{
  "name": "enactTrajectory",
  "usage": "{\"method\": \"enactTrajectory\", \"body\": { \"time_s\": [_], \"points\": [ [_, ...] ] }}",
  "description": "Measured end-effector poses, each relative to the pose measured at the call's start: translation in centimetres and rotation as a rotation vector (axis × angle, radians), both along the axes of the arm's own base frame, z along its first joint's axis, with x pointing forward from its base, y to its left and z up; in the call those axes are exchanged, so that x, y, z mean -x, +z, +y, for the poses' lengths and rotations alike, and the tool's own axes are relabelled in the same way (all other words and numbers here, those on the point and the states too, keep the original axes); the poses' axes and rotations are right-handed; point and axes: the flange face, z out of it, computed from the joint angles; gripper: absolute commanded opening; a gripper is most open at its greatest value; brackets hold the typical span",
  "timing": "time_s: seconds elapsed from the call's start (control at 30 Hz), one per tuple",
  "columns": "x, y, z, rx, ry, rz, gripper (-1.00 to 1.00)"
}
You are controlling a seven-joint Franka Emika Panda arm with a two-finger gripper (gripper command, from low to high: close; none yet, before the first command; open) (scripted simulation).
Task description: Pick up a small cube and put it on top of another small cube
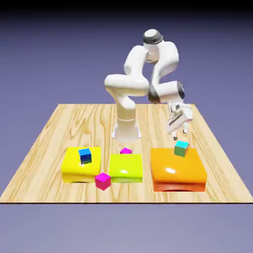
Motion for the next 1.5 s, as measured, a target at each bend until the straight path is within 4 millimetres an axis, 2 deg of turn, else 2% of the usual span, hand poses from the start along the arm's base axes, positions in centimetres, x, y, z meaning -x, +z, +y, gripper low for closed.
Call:
{"method": "enactTrajectory", "body": {
  "time_s": [0.13, 0.27, 0.4, 0.53, 0.6, 0.9, 0.93, 1.0, 1.33, 1.5],
  "points": [
    [1.2, -3.2, -3.8, 0.203, 0.031, 0.037, 0.00],
    [2.2, -5.4, -8.1, 0.413, 0.047, 0.075, 0.00],
    [2.9, -6.5, -12.6, 0.628, 0.049, 0.112, 0.00],
    [3.5, -6.7, -17.0, 0.847, 0.042, 0.148, 0.00],
    [3.5, -6.7, -17.1, 0.854, 0.041, 0.149, 0.00],
    [0.2, -10.8, -19.4, 0.856, 0.041, 0.148, 0.00],
    [0.0, -11.2, -19.7, 0.855, 0.042, 0.148, -1.00],
    [0.0, -11.2, -19.7, 0.855, 0.041, 0.149, -1.00],
    [3.5, -6.7, -16.8, 0.845, 0.049, 0.148, -1.00],
    [3.2, -6.8, -7.7, 0.572, 0.240, 0.076, -1.00]
  ]
}}
